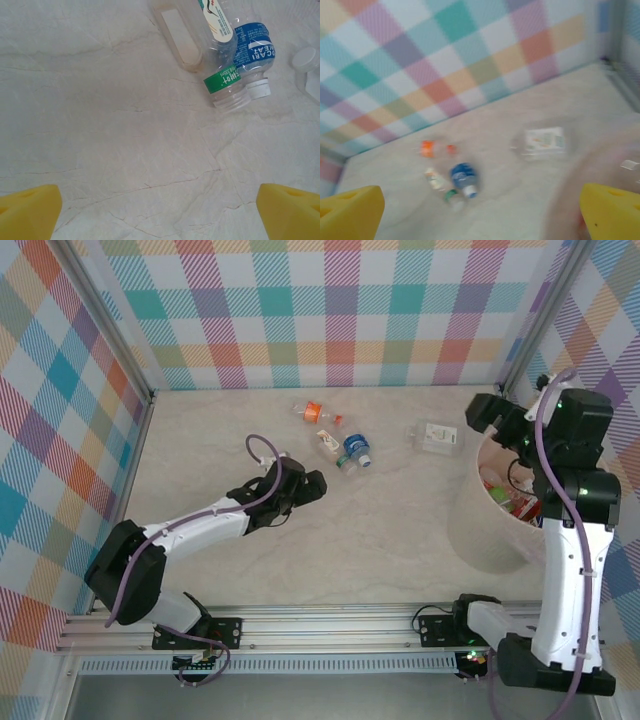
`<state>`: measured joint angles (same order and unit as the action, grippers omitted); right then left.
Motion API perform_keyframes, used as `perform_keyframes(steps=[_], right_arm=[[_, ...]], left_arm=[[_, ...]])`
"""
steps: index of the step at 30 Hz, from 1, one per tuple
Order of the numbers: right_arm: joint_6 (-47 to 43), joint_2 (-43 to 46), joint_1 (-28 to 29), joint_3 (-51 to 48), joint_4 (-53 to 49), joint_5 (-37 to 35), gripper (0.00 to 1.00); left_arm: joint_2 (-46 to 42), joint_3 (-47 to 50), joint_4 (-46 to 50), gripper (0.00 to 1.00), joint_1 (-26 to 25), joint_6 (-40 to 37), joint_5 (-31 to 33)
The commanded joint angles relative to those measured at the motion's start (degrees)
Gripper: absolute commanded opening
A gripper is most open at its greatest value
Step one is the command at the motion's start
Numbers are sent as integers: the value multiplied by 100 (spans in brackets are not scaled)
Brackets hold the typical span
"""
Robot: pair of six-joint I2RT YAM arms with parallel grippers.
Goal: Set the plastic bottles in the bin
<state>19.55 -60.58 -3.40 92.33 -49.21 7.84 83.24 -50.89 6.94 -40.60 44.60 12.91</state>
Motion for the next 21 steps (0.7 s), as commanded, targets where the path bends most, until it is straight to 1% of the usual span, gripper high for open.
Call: perform_keyframes(steps=[1,5,9,12,16,21], right_arm=[[269,-217,625,286,511,449,100],[179,-680,1309,489,617,336,100],[-86,-1436,2027,924,608,-100,100],[-94,-1981,2459,1024,906,-606,100],[-110,-2758,2801,1229,1146,-1013,100],[54,-3589,2854,1247,1493,-1639,100]], left_arm=[[-285,192,-237,100,71,126,44],[-389,264,-253,100,101,185,62],[-574,359,-166,100,114,241,200],[-766,518,-138,100,144,360,368],[-1039,717,-106,100,193,474,503],[-1224,831,-26,100,230,515,610]])
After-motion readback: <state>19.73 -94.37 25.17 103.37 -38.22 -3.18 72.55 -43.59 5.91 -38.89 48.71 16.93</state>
